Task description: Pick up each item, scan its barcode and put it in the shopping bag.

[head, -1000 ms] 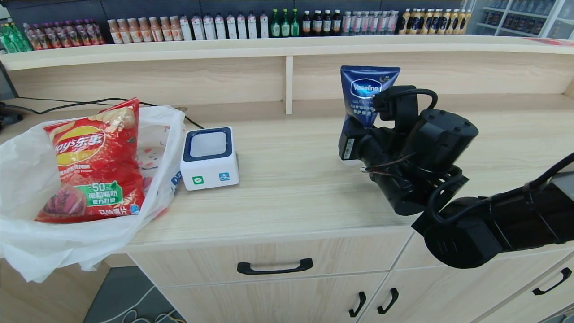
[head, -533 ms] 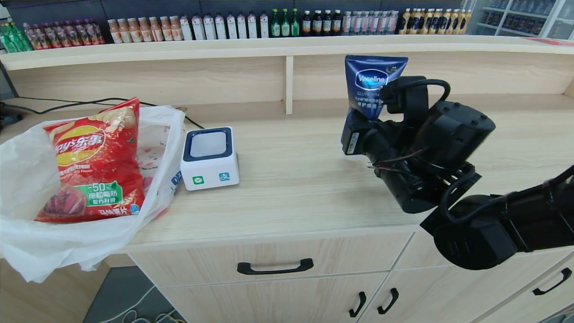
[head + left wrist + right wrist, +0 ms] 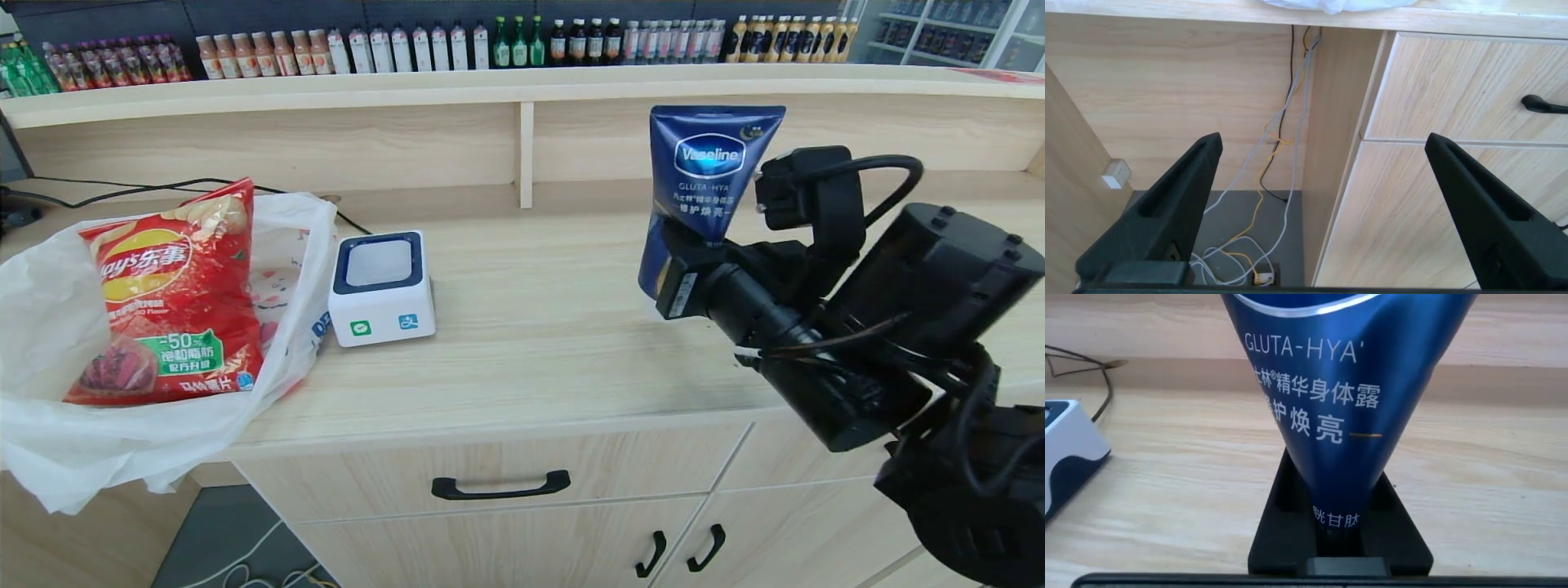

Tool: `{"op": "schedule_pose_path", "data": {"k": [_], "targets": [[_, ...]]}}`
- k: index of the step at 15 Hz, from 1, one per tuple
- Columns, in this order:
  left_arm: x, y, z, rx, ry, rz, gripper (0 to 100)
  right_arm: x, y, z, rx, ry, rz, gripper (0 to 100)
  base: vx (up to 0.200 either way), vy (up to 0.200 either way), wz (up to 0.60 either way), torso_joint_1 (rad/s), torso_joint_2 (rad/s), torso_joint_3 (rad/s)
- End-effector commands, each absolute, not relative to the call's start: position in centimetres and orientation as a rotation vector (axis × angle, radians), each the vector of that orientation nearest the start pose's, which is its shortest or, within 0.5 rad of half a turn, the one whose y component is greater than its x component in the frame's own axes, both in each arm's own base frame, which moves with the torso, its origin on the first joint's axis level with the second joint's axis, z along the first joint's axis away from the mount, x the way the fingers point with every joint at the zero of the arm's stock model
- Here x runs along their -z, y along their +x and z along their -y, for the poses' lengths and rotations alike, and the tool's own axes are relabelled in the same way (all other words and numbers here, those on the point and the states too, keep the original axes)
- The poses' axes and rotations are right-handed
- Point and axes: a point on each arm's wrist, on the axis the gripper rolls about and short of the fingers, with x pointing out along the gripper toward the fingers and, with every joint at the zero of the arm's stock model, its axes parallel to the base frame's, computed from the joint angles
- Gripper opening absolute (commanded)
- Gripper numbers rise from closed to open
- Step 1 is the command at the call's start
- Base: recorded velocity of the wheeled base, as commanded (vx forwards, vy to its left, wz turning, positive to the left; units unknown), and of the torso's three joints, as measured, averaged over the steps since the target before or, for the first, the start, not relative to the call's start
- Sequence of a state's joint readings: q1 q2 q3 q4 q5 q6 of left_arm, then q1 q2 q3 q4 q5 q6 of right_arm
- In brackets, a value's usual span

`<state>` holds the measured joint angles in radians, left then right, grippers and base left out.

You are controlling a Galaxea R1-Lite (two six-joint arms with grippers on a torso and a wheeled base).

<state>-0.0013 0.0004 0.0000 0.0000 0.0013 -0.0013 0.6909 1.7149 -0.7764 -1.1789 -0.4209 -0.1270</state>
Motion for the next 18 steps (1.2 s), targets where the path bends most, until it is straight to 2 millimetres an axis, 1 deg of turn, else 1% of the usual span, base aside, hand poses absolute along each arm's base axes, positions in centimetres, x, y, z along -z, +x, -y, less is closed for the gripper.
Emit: {"op": "schedule_pose_path", "data": {"k": [1, 3, 5, 9, 10, 13, 16, 18], "targets": [[-7.5, -2.3, 0.0, 0.000, -0.002, 0.000, 100, -22.9, 21.5, -17.1, -0.333, -0.001, 0.236, 0, 0.000, 0.000, 0.00, 0.000, 0.00, 0.000], [-7.5, -2.3, 0.0, 0.000, -0.002, 0.000, 100, -22.5, 20.7, -16.6, -0.359, -0.009, 0.227, 0, 0.000, 0.000, 0.00, 0.000, 0.00, 0.000], [-7.5, -2.3, 0.0, 0.000, -0.002, 0.000, 100, -22.9, 20.5, -16.3, -0.378, -0.001, 0.240, 0, 0.000, 0.000, 0.00, 0.000, 0.00, 0.000], [-7.5, -2.3, 0.0, 0.000, -0.002, 0.000, 100, -23.6, 20.7, -16.4, -0.430, 0.117, 0.247, 0, 0.000, 0.000, 0.00, 0.000, 0.00, 0.000], [-7.5, -2.3, 0.0, 0.000, -0.002, 0.000, 100, -23.6, 20.7, -16.3, -0.451, 0.159, 0.237, 0, 0.000, 0.000, 0.00, 0.000, 0.00, 0.000], [-7.5, -2.3, 0.0, 0.000, -0.002, 0.000, 100, -23.5, 21.1, -15.9, -0.509, 0.210, 0.224, 0, 0.000, 0.000, 0.00, 0.000, 0.00, 0.000], [-7.5, -2.3, 0.0, -0.002, -0.002, 0.000, 100, -23.8, 21.5, -14.6, -0.532, 0.296, 0.216, 0, 0.000, 0.000, 0.00, 0.000, 0.00, 0.000], [-7.5, -2.3, 0.0, 0.000, -0.002, 0.000, 100, -23.8, 22.5, -12.9, -0.504, 0.293, 0.221, 0, 0.000, 0.000, 0.00, 0.000, 0.00, 0.000]]}}
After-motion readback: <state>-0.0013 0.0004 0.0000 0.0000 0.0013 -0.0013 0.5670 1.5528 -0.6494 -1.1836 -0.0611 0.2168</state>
